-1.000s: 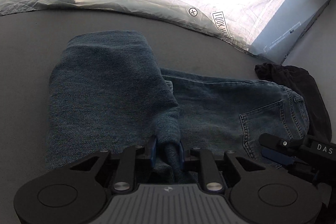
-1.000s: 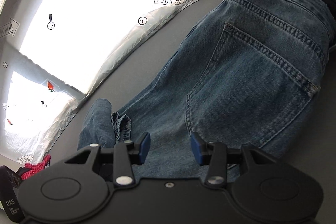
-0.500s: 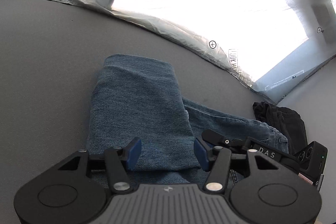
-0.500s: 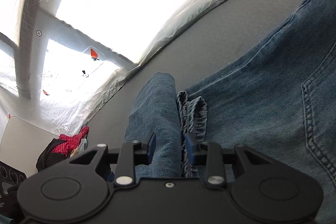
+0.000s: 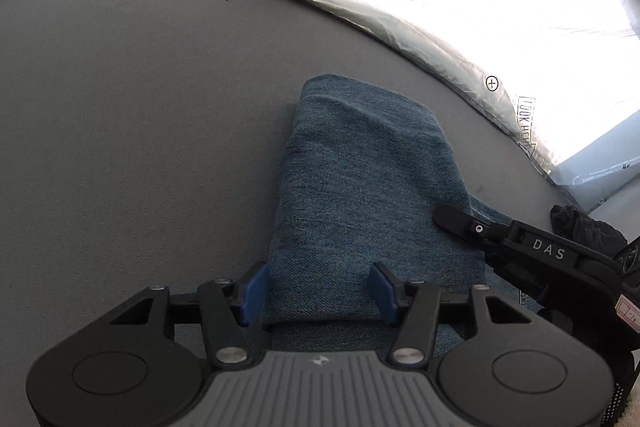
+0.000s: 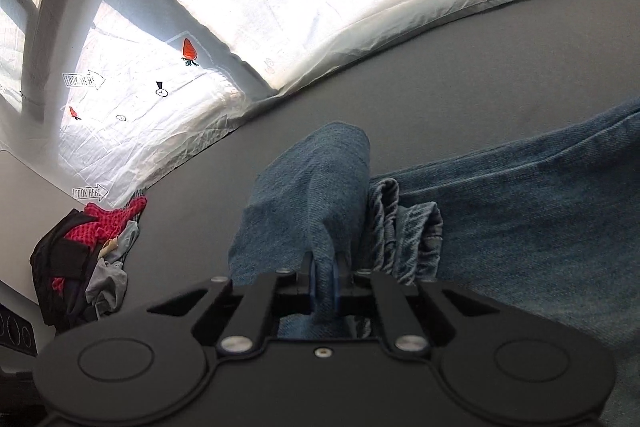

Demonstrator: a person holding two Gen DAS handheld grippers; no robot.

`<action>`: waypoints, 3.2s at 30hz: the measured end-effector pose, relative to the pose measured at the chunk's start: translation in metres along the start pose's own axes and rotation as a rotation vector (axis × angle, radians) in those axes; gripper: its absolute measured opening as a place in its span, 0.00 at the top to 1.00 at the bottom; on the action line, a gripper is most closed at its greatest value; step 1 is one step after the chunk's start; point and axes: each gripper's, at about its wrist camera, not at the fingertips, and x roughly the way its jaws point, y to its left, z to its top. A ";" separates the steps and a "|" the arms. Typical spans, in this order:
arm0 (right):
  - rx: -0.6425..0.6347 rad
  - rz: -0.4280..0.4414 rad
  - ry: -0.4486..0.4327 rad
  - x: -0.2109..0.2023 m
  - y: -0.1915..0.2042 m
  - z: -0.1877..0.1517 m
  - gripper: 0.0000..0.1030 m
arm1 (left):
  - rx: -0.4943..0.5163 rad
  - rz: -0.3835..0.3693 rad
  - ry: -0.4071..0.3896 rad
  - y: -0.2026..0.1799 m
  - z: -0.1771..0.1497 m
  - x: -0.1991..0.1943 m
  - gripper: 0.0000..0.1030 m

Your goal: Fold clothes

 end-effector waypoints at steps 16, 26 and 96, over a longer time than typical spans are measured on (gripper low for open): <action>-0.049 -0.146 -0.220 -0.115 -0.045 0.013 0.93 | 0.189 -0.016 -0.026 -0.049 -0.026 -0.019 0.43; -0.070 -0.381 -0.360 -0.214 -0.111 0.024 0.93 | 0.289 -0.013 -0.002 -0.096 -0.047 0.004 0.38; 0.591 -0.324 -0.262 -0.196 -0.249 -0.003 0.18 | 0.458 0.013 0.039 -0.204 -0.042 0.126 0.34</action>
